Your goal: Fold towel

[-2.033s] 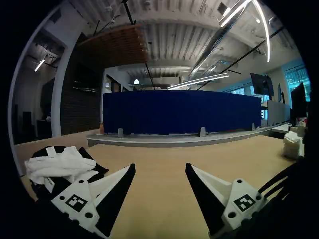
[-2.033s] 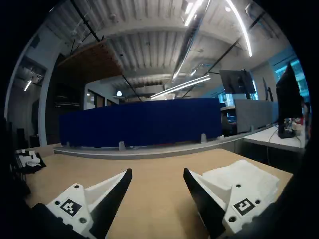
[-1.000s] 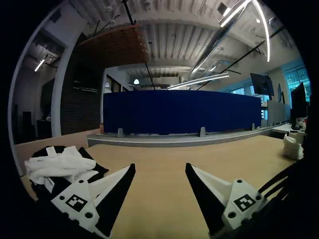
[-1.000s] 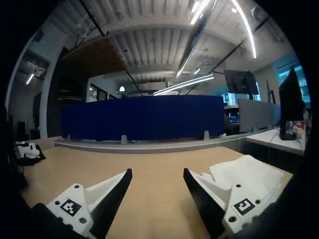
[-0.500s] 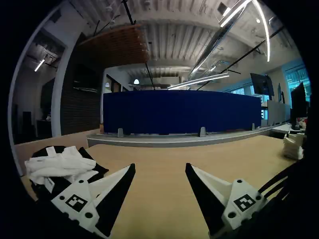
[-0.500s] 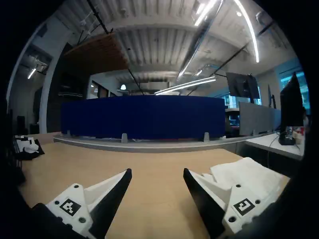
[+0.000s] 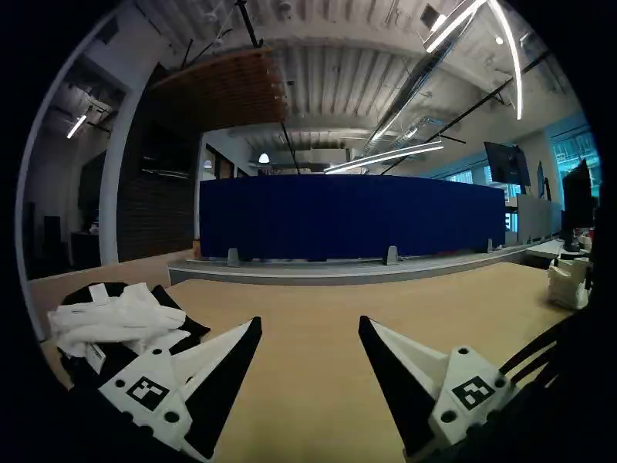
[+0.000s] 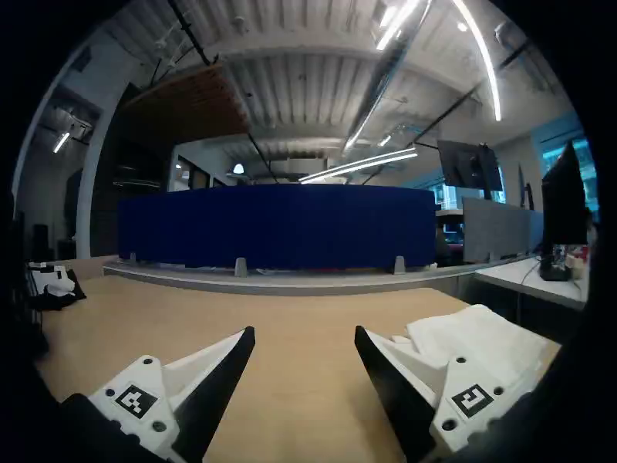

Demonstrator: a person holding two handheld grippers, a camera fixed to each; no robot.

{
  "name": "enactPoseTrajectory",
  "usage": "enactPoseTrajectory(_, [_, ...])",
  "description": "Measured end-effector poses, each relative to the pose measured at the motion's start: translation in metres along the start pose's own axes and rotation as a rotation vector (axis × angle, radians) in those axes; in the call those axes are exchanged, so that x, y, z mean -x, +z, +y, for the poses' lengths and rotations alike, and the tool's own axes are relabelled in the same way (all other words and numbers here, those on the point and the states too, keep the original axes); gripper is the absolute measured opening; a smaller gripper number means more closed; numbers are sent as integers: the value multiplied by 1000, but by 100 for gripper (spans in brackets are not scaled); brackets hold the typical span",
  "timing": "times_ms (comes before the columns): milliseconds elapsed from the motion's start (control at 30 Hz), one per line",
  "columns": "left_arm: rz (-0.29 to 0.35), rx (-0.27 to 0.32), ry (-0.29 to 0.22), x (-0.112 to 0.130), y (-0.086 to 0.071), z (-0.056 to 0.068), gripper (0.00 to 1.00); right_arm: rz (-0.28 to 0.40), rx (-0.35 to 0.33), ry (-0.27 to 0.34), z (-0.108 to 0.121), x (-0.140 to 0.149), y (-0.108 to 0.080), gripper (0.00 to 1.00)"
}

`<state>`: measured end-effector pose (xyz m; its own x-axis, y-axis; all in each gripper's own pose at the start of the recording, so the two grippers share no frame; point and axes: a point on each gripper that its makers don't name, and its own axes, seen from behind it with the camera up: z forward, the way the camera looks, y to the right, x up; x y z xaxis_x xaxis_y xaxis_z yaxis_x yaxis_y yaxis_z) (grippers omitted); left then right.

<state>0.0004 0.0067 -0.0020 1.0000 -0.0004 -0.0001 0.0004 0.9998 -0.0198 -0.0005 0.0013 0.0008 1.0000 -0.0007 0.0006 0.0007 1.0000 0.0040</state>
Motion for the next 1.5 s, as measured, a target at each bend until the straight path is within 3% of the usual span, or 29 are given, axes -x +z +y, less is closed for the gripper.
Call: enactPoseTrajectory(1500, [0,0,-2,0,1,-1,93,0,0,0,-1,0,0,100])
